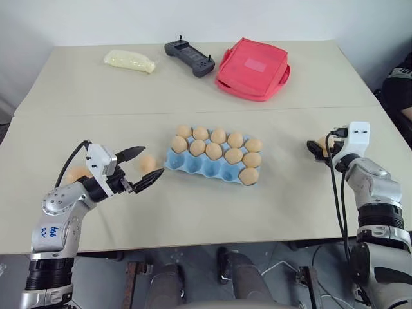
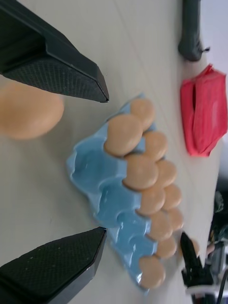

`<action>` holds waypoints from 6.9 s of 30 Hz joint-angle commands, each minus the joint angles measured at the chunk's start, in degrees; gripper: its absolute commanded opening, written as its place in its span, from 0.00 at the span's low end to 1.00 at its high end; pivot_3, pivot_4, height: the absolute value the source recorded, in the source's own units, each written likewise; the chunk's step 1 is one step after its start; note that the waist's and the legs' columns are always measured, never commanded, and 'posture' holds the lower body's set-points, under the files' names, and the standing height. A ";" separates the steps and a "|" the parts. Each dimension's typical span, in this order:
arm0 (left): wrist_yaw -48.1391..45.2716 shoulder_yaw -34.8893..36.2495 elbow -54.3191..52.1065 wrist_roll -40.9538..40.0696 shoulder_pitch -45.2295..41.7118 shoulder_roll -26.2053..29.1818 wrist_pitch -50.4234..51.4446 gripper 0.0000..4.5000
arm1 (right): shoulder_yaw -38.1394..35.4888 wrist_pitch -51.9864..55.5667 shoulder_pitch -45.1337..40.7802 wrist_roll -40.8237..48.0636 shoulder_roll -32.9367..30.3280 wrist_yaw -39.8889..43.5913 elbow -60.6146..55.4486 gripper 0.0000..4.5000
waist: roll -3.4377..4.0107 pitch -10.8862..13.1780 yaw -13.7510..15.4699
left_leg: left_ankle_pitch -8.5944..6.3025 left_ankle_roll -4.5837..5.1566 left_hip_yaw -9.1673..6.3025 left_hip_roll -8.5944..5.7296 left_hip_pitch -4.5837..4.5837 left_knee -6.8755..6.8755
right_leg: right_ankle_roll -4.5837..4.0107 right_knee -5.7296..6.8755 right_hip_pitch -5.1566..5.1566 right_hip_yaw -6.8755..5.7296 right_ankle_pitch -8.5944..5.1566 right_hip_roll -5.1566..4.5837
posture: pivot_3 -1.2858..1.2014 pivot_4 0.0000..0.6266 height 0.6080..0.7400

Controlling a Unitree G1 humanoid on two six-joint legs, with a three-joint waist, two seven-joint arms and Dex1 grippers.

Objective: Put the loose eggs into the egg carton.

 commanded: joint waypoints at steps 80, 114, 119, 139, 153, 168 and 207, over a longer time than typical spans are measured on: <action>42.45 10.37 -41.88 1.71 24.17 -16.99 16.69 1.00 | 21.34 -6.15 2.03 11.94 -10.70 65.66 -32.99 1.00 | -0.04 0.00 0.49 | -0.44 0.09 -0.42 0.05 -0.04 0.09 | -0.02 -0.29 -0.01 -0.03 -0.04 0.05 | 0.52 0.24 1.00; 44.26 -1.82 -16.17 10.97 0.18 -16.73 23.46 1.00 | 20.27 -1.39 5.66 11.90 -8.73 56.66 -40.94 1.00 | -0.05 -0.01 0.53 | -0.39 0.01 -0.52 0.07 0.00 0.23 | -0.07 -0.16 -0.01 0.39 0.03 0.55 | 0.52 0.24 1.00; 43.31 -3.19 -12.95 12.31 -2.07 -15.94 25.26 1.00 | 19.82 -1.01 6.45 12.03 -9.01 55.69 -41.91 1.00 | -0.05 -0.01 0.62 | -0.39 -0.01 -0.54 0.07 0.00 0.22 | -0.07 -0.09 -0.04 0.36 0.03 0.54 | 0.52 0.24 1.00; 39.45 -0.42 -18.88 6.48 -11.21 -17.22 28.70 0.35 | 18.06 -0.68 7.32 12.30 -9.56 53.37 -42.90 1.00 | -0.06 -0.01 0.77 | -0.39 -0.01 -0.54 0.06 -0.02 0.25 | -0.05 -0.06 -0.03 0.37 0.04 0.51 | 0.52 0.24 1.00; 22.74 -14.12 -8.22 1.58 -22.73 -17.78 28.86 0.35 | 13.85 -0.39 12.49 13.39 -10.87 50.66 -47.59 1.00 | -0.06 -0.01 1.57 | -0.37 -0.04 -0.50 0.02 0.03 0.26 | -0.01 -0.04 -0.02 0.39 0.07 0.62 | 0.52 0.24 1.00; 14.38 -21.33 1.83 5.06 -26.16 -18.17 25.04 0.35 | 9.45 1.54 20.02 14.69 -12.48 44.99 -54.86 1.00 | -0.06 -0.01 1.94 | -0.36 -0.03 -0.52 0.01 -0.01 0.31 | -0.01 -0.08 -0.02 0.42 0.07 0.61 | 0.52 0.24 1.00; 24.54 21.31 -35.51 -3.65 23.42 -11.45 28.23 1.00 | 18.74 -4.70 6.81 12.08 -7.91 53.32 -39.24 1.00 | -0.08 -0.01 0.48 | -0.36 -0.01 -0.50 0.07 0.06 0.29 | -0.09 -0.15 -0.02 0.56 0.02 0.60 | 0.52 0.24 1.00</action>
